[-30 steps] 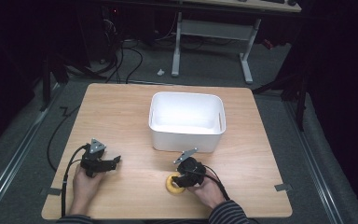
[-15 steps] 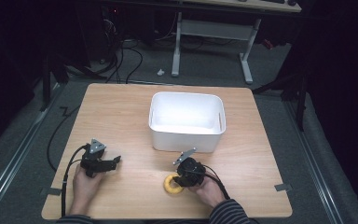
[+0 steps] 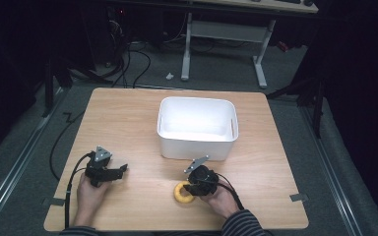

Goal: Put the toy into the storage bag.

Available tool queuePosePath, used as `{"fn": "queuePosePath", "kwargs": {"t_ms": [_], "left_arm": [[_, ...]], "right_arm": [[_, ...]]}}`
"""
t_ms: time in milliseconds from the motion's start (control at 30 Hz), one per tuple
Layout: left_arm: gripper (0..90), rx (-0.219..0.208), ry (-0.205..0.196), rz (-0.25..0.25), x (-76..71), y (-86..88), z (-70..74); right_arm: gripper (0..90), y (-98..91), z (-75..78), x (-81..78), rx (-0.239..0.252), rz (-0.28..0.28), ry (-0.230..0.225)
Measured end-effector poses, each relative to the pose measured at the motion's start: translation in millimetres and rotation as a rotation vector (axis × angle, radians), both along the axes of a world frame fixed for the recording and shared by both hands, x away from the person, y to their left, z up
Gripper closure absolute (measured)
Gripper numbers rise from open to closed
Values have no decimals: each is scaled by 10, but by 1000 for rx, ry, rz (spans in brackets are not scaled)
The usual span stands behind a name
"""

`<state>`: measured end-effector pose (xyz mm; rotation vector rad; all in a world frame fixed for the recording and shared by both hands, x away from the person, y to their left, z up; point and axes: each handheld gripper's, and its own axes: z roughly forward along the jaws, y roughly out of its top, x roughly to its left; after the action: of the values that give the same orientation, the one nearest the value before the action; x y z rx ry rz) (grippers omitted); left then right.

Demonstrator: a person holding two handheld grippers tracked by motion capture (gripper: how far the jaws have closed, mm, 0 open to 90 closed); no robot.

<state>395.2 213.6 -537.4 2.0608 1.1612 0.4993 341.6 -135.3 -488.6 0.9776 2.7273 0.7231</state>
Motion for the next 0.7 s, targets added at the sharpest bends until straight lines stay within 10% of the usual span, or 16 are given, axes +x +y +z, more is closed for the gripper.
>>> {"fn": "queuePosePath", "kwargs": {"t_ms": [700], "left_arm": [[223, 0, -1, -3, 1, -1, 0]], "right_arm": [[699, -458, 408, -60, 59, -100, -59]]}}
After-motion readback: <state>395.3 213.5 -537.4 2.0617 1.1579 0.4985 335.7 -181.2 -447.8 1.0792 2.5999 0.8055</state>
